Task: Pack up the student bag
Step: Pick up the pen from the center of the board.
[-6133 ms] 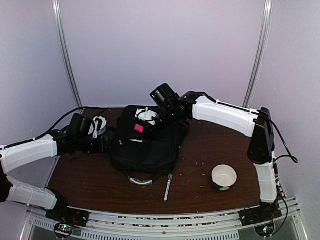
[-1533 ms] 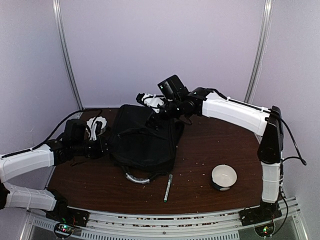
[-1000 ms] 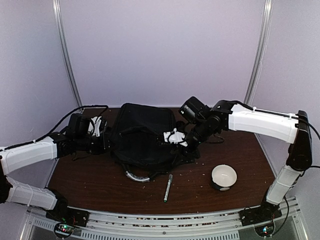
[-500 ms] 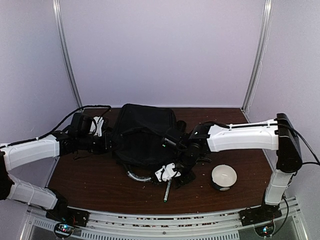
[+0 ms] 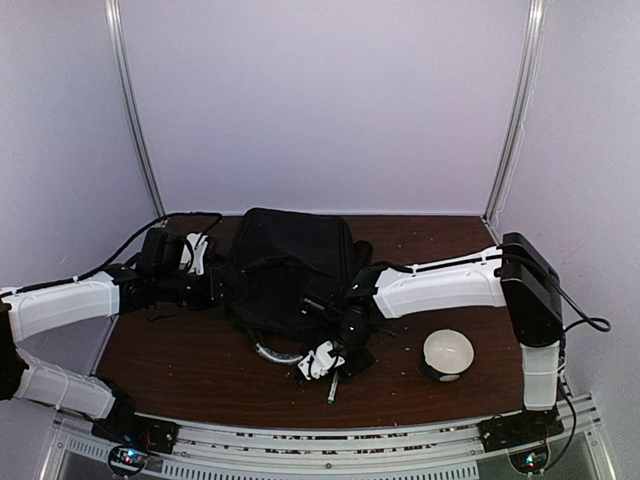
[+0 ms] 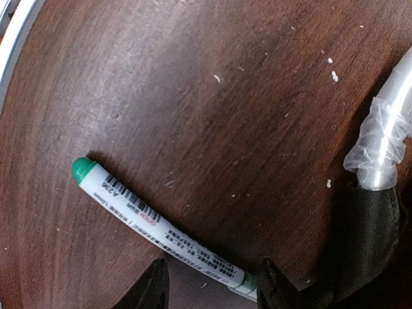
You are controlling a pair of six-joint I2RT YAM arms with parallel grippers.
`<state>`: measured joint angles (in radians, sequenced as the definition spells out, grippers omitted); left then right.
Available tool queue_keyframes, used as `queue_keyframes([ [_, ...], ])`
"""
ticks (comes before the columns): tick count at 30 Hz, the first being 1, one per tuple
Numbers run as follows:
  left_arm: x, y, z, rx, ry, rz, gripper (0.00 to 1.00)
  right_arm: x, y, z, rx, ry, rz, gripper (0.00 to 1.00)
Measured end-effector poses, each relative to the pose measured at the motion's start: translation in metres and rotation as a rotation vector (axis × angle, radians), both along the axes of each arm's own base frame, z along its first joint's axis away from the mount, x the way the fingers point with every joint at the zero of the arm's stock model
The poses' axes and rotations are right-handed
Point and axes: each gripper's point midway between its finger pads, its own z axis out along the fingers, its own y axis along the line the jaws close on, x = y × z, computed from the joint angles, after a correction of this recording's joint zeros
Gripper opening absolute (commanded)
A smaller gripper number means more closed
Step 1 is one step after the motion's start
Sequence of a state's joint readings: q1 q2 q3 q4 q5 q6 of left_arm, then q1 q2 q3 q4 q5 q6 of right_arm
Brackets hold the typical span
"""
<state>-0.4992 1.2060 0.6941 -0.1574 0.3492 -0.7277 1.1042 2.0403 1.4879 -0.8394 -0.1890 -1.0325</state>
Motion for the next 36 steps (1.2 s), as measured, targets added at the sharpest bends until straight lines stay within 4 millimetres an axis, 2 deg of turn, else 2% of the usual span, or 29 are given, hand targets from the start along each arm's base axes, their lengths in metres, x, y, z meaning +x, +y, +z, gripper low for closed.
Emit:
queue_keyframes([
  [5, 0.000, 0.000, 0.000, -0.002, -0.001, 0.000, 0.00, 0.004, 0.004, -0.003, -0.007, -0.006, 0.005, 0.42],
  [12, 0.000, 0.000, 0.000, -0.004, -0.002, -0.002, 0.00, 0.001, -0.001, -0.006, -0.052, 0.015, 0.009, 0.38],
  [16, 0.000, -0.001, 0.001, -0.005, -0.002, -0.003, 0.00, -0.003, -0.008, -0.009, -0.101, 0.044, -0.009, 0.38],
  [19, -0.001, -0.001, 0.001, -0.005, -0.003, -0.005, 0.00, -0.010, -0.021, -0.009, -0.154, 0.080, -0.030, 0.38],
  [22, -0.001, -0.001, 0.001, -0.003, -0.004, -0.007, 0.00, -0.020, -0.031, -0.009, -0.194, 0.129, -0.080, 0.39],
  [30, -0.001, -0.001, 0.000, -0.001, -0.002, -0.008, 0.00, -0.044, -0.040, -0.008, -0.193, 0.252, -0.257, 0.41],
  [36, 0.000, -0.001, -0.002, 0.003, 0.004, -0.010, 0.00, -0.044, -0.039, -0.008, -0.133, 0.244, -0.344, 0.40],
])
